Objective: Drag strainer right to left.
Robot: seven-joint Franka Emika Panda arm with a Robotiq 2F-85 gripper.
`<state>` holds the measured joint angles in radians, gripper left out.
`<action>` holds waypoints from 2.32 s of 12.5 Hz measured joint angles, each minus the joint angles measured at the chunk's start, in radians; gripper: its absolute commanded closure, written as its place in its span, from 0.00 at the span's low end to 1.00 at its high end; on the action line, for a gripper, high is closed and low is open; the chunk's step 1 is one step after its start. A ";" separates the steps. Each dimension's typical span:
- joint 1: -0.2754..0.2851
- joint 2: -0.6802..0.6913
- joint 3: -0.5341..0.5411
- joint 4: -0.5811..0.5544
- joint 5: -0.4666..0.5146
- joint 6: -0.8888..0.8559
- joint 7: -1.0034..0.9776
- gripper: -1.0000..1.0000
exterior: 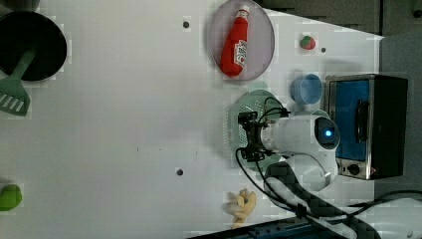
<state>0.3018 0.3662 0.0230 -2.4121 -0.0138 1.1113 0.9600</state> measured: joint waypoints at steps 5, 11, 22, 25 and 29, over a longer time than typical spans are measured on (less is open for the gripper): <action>0.115 0.099 0.005 0.143 -0.006 0.004 0.107 0.00; 0.198 0.168 0.008 0.236 0.058 -0.041 0.161 0.00; 0.275 0.267 0.037 0.460 0.290 -0.152 0.228 0.00; 0.311 0.289 0.025 0.500 0.289 -0.166 0.228 0.00; 0.347 0.303 0.042 0.539 0.283 -0.131 0.246 0.00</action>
<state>0.6489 0.6694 0.0648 -1.8730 0.2688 0.9805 1.2061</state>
